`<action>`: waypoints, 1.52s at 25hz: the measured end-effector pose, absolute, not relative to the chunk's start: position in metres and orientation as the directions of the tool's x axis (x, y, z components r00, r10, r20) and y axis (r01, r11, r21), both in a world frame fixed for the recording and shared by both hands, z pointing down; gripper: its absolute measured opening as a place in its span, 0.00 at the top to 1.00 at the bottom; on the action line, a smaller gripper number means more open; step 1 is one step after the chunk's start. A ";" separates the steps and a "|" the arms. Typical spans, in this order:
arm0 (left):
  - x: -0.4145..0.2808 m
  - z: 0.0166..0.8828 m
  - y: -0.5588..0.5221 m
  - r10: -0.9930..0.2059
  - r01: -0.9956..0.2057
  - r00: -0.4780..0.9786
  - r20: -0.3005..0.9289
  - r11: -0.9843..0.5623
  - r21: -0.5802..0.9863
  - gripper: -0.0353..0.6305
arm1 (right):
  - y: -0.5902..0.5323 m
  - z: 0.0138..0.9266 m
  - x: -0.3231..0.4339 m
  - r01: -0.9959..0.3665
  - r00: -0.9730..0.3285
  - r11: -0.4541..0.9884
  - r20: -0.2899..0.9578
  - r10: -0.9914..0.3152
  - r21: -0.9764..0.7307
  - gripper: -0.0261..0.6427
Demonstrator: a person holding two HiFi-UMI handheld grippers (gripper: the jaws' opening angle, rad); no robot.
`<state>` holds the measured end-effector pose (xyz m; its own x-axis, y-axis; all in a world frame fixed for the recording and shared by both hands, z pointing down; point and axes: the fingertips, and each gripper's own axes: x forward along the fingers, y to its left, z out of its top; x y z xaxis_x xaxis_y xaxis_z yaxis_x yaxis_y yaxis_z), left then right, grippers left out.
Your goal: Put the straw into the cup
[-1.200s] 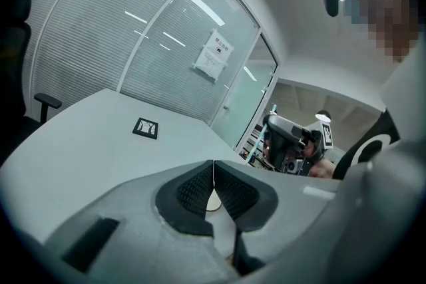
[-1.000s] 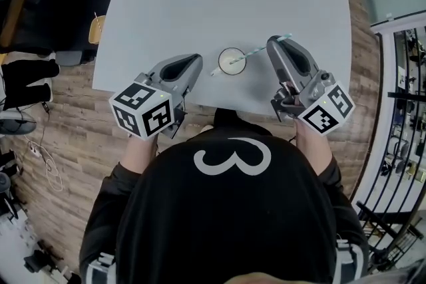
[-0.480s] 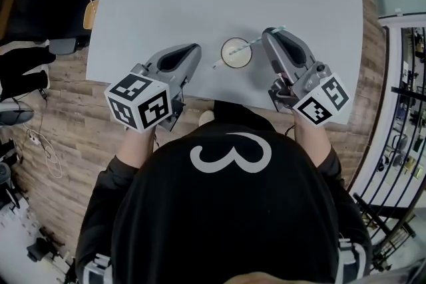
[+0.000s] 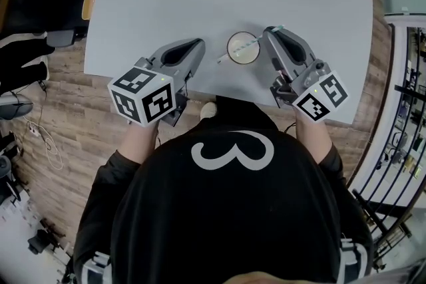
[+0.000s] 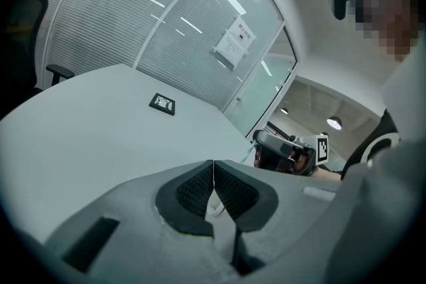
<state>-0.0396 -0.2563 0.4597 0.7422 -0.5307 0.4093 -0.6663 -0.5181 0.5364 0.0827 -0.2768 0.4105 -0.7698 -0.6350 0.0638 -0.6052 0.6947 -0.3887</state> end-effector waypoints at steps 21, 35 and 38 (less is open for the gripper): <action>-0.037 0.481 -0.251 -0.525 -0.695 0.717 0.459 -0.479 0.537 0.92 | -0.277 0.432 0.089 -0.580 -0.772 0.667 0.057 -0.633 -0.467 0.92; -0.031 0.483 -0.251 -0.515 -0.696 0.716 0.471 -0.479 0.535 0.92 | -0.284 0.439 0.097 -0.541 -0.767 0.624 0.026 -0.641 -0.564 0.92; -0.033 0.487 -0.254 -0.512 -0.696 0.717 0.473 -0.477 0.537 0.92 | -0.289 0.444 0.097 -0.542 -0.759 0.610 0.025 -0.651 -0.578 0.92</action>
<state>-0.0330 -0.2537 0.4871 0.7167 -0.5123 0.4733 -0.6957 -0.4767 0.5374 0.0971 -0.2890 0.4435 -0.7588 -0.6508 0.0246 -0.5418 0.6098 -0.5785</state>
